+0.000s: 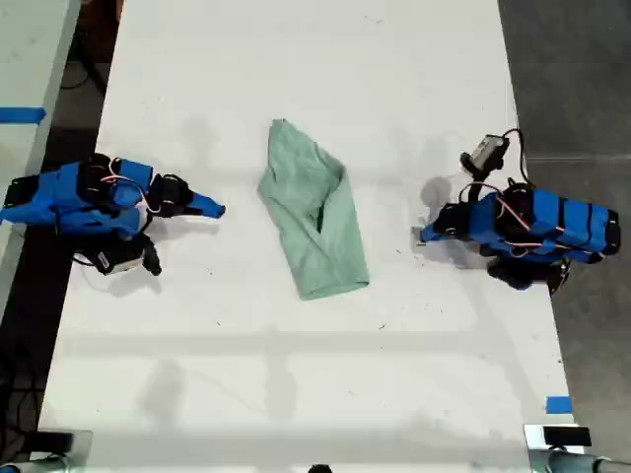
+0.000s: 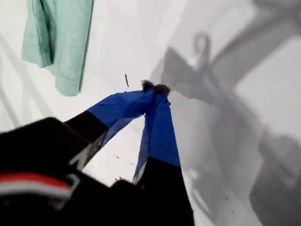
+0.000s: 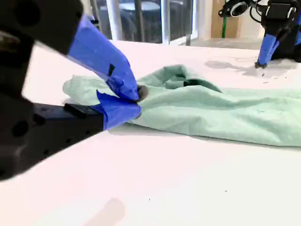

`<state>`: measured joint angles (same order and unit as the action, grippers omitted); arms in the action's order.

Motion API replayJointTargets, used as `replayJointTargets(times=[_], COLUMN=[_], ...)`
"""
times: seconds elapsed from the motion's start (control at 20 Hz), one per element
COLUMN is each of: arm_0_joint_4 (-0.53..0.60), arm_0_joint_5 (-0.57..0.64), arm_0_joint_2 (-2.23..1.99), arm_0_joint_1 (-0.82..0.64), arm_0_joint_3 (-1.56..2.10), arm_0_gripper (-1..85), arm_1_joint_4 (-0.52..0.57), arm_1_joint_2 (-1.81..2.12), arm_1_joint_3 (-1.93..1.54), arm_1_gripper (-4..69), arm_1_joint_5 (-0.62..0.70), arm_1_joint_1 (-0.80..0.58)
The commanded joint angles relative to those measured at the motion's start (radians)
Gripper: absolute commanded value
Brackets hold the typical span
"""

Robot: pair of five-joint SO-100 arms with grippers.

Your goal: Fold t shirt

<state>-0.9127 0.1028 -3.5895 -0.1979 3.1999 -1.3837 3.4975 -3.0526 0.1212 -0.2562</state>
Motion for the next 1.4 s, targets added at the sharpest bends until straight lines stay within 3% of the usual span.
replayJointTargets(times=[0.0,0.25,0.4,0.55,0.75,0.9,1.05,1.15,1.35], arm_0_joint_4=[0.029,0.015,0.071,0.112,-0.061,-0.124,-0.224,-0.270,-0.255], arm_0_joint_5=[-0.117,-0.123,-0.130,-0.138,-0.255,-0.345,-0.354,-0.344,-0.342], arm_0_joint_2=[-0.011,0.035,0.431,0.833,1.408,1.844,2.258,2.444,2.525], arm_0_joint_1=[0.026,0.023,0.074,0.120,0.209,0.285,0.327,0.333,0.290], arm_0_joint_3=[-0.017,-0.041,-0.285,-0.607,-1.149,-1.559,-1.997,-2.214,-2.209], arm_0_gripper=[-0.2,-0.2,-0.2,-0.2,-0.2,0.2,23.1,24.7,24.8], arm_1_joint_4=[-0.018,-0.029,-0.051,-0.021,0.002,-0.008,-0.003,0.011,0.031], arm_1_joint_2=[0.015,0.011,-0.083,-0.457,-0.973,-1.299,-1.552,-1.681,-1.816], arm_1_joint_3=[0.037,0.057,0.173,0.463,0.856,1.109,1.262,1.336,1.411], arm_1_gripper=[-1.6,-1.5,-1.5,-1.5,-1.7,7.9,20.1,21.6,20.7], arm_1_joint_5=[-0.167,-0.173,-0.202,-0.216,-0.279,-0.296,-0.285,-0.281,-0.258], arm_1_joint_1=[0.029,0.046,0.081,0.133,0.285,0.345,0.350,0.347,0.347])
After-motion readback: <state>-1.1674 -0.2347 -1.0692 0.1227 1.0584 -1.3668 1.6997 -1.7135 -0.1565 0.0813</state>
